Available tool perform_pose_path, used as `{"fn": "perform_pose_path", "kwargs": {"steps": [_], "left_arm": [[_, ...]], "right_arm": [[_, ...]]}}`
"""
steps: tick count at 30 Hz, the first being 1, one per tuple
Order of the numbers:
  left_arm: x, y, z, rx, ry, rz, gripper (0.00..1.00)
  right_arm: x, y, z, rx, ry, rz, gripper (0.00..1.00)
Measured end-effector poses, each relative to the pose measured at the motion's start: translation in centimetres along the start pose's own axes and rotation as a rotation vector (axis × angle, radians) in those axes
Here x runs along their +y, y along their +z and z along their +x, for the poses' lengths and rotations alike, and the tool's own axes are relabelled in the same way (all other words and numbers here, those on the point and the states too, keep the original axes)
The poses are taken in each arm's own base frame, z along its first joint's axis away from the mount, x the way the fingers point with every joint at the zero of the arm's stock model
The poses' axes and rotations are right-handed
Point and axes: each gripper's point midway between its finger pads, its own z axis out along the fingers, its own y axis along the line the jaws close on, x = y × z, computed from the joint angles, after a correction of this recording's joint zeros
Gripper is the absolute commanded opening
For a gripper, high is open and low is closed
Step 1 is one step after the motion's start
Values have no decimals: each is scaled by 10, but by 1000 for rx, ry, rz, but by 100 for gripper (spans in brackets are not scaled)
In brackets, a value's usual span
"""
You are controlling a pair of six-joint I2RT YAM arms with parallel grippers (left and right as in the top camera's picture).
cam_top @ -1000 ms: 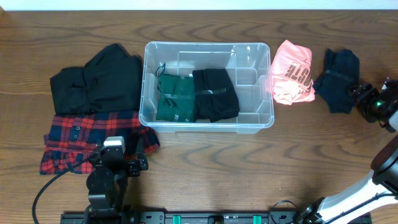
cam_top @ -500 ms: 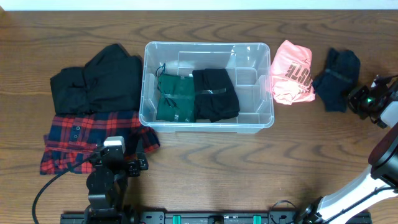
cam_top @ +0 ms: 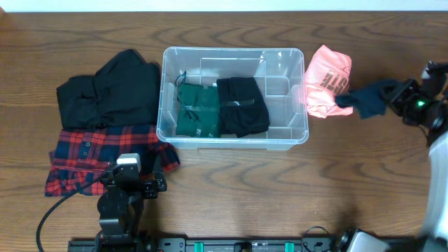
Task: Pack container
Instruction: 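Grasp the second black garment on the right with the right gripper, then place the black garment into the bin's right side and release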
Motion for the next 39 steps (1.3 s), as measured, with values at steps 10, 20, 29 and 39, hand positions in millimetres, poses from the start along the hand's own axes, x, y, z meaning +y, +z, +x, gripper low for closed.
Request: {"fn": "perform_pose_path", "kwargs": {"steps": [10,20,29,39], "left_arm": [[0,0,0,0,0,0,98],[0,0,0,0,0,0,98],[0,0,0,0,0,0,98],[0,0,0,0,0,0,98]], "right_arm": [[140,-17,82,125,-228,-290,3],[195,68,118,219,-294,-424,6],[135,153,162,413,-185,-259,6],[99,152,195,541,-194,-124,32]]}}
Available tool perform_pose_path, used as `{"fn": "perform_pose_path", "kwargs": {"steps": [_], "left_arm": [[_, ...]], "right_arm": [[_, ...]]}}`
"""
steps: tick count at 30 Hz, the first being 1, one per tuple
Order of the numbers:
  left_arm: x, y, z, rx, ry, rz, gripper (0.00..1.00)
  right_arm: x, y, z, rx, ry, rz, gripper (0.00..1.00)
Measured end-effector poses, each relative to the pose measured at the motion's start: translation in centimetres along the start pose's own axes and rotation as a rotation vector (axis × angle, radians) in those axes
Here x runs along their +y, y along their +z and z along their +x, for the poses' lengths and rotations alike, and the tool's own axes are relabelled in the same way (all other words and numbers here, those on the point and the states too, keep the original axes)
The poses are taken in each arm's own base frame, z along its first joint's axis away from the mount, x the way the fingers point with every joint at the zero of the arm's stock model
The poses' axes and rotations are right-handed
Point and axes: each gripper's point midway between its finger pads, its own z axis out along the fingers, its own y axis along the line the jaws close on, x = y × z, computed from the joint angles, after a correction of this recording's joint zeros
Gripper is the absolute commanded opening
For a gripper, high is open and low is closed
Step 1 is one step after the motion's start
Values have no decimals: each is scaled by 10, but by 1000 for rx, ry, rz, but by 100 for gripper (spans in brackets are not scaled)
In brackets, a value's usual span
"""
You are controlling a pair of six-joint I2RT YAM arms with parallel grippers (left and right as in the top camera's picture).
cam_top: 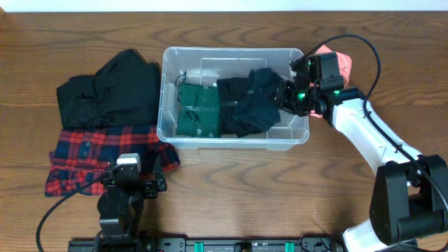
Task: Pack container
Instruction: 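Place the black garment into the bin's right side and release, then reach the right gripper to the pink t-shirt and grasp it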
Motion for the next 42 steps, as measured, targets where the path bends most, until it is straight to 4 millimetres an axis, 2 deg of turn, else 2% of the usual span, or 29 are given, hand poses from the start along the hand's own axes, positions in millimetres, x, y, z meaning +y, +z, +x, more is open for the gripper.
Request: {"fn": "perform_pose_path", "kwargs": {"steps": [4,7,10,11,14,16,18,21,24,26,28,32,35,36,39,42], "left_arm": [[0,0,0,0,0,0,98],[0,0,0,0,0,0,98],[0,0,0,0,0,0,98],[0,0,0,0,0,0,98],[0,0,0,0,0,0,98],[0,0,0,0,0,0,98],[0,0,0,0,0,0,98],[0,0,0,0,0,0,98],[0,0,0,0,0,0,98],[0,0,0,0,0,0,98],[0,0,0,0,0,0,98],[0,0,0,0,0,0,98],[0,0,0,0,0,0,98],[0,0,0,0,0,0,98],[0,0,0,0,0,0,98],[0,0,0,0,0,0,98]], "right_arm": [[-10,-8,9,15,-26,71,36],[-10,-25,4,-33,-92,120,31],[6,-60,-7,-146,-173,146,19],[13,-70,-10,-180,-200,143,18],[37,-115,-15,-320,-268,149,24],[44,-134,-12,-367,-290,168,25],[44,-143,-6,-382,-298,208,30],[30,-142,1,-354,-281,273,34],[15,-136,7,-308,-256,328,45],[8,-136,11,-289,-243,348,57],[3,-139,10,-291,-219,358,66],[-19,-155,-4,-337,-124,374,73],[-40,-175,-24,-400,-33,353,77],[-51,-182,-31,-419,4,350,80],[-88,-197,-47,-455,105,354,81],[-125,-203,-57,-462,187,375,82]]}}
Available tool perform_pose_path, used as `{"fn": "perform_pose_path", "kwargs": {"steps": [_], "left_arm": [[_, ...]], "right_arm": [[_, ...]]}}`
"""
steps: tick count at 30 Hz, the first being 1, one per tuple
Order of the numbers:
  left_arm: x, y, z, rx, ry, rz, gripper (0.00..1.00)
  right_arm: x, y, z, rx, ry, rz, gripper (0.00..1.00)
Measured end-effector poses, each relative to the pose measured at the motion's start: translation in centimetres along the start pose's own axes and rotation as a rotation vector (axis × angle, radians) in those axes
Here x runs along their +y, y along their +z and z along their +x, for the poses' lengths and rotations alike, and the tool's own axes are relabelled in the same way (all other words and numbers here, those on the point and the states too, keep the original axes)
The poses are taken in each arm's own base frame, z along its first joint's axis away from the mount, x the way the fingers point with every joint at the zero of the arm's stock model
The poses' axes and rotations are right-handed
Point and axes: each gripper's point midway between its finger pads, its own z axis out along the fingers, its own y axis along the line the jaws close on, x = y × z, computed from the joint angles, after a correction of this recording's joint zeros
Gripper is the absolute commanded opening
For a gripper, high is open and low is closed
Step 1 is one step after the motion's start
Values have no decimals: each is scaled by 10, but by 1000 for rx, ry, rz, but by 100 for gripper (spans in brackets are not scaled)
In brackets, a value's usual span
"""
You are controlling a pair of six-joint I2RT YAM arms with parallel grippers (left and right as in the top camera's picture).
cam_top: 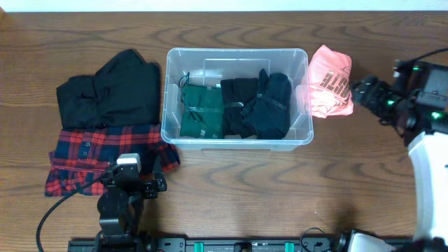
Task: Pack container
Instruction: 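Reach the right gripper to the pink t-shirt and grasp it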
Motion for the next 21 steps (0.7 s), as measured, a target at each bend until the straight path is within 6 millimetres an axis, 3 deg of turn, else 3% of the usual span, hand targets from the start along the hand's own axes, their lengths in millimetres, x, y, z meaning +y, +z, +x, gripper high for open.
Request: {"fn": "perform_pose_path", "kwargs": {"steps": [3,6,14,21], "left_arm": [[0,0,0,0,0,0,98],[0,0,0,0,0,0,98],[0,0,0,0,0,0,98],[0,0,0,0,0,0,98]], "right_arm": [[-28,22,-8,19,44,29,82],[-41,49,-9,47,53,37,82],[-47,127,8,140,45,-40,75],[-58,156,25,196,73,-41,74]]}}
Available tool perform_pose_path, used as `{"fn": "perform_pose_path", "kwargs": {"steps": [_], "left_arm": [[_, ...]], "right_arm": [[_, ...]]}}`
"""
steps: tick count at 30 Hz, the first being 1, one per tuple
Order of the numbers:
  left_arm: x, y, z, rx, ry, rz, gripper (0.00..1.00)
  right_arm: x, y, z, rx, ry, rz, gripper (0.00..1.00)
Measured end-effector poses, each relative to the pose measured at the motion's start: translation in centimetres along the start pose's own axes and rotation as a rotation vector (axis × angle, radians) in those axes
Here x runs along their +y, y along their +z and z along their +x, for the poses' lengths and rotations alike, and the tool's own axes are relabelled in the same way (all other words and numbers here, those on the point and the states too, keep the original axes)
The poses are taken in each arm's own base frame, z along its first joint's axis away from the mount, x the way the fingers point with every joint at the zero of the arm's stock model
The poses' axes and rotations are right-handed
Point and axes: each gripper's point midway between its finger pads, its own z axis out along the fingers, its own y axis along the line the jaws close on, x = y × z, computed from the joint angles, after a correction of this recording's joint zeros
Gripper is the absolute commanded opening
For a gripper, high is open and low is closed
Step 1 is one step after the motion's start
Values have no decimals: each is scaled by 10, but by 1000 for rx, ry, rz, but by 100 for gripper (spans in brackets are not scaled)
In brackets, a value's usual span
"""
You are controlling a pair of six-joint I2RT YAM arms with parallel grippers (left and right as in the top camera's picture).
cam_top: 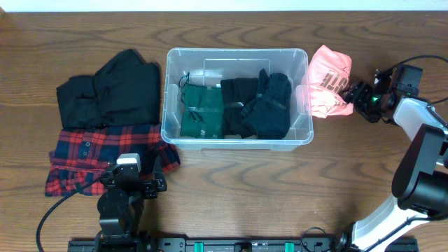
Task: Pack container
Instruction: 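Reach the right gripper to the pink t-shirt and grasp it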
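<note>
A clear plastic container (170,105) stands mid-table. Inside lie a folded green garment (199,112), a black garment (236,101) and a dark navy one (269,105) at its right end. A pink shirt with dark lettering (329,80) lies crumpled just right of the box. My right gripper (357,94) is low at the pink shirt's right edge; its jaw state is too small to read. The left gripper (129,183) rests near the front edge by the plaid shirt, pointing down, its fingers hidden.
A black garment (108,91) lies folded left of the container, with a red-and-navy plaid shirt (98,157) in front of it. The right arm's cable loops above the table's right edge.
My right gripper has come in closer, from a little right of the pink shirt to its right edge. The container and its clothes lie as before.
First my right gripper held a dark navy garment right of the pink shirt. Then it was over the container's right end with that garment. Later the garment lay in the box, which had shifted slightly right, and the gripper was back out right; now it is at the pink shirt.
</note>
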Motion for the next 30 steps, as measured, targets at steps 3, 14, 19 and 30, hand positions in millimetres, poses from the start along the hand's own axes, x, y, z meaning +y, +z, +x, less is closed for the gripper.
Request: {"fn": "perform_pose_path", "kwargs": {"steps": [3,14,19,30], "left_arm": [[0,0,0,0,0,0,98],[0,0,0,0,0,0,98],[0,0,0,0,0,0,98],[0,0,0,0,0,0,98]], "right_arm": [[2,0,-7,-29,-9,-10,75],[13,-2,-41,-172,-31,-24,76],[38,6,-45,-213,-78,-60,75],[39,41,-31,-178,-32,-34,70]]}}
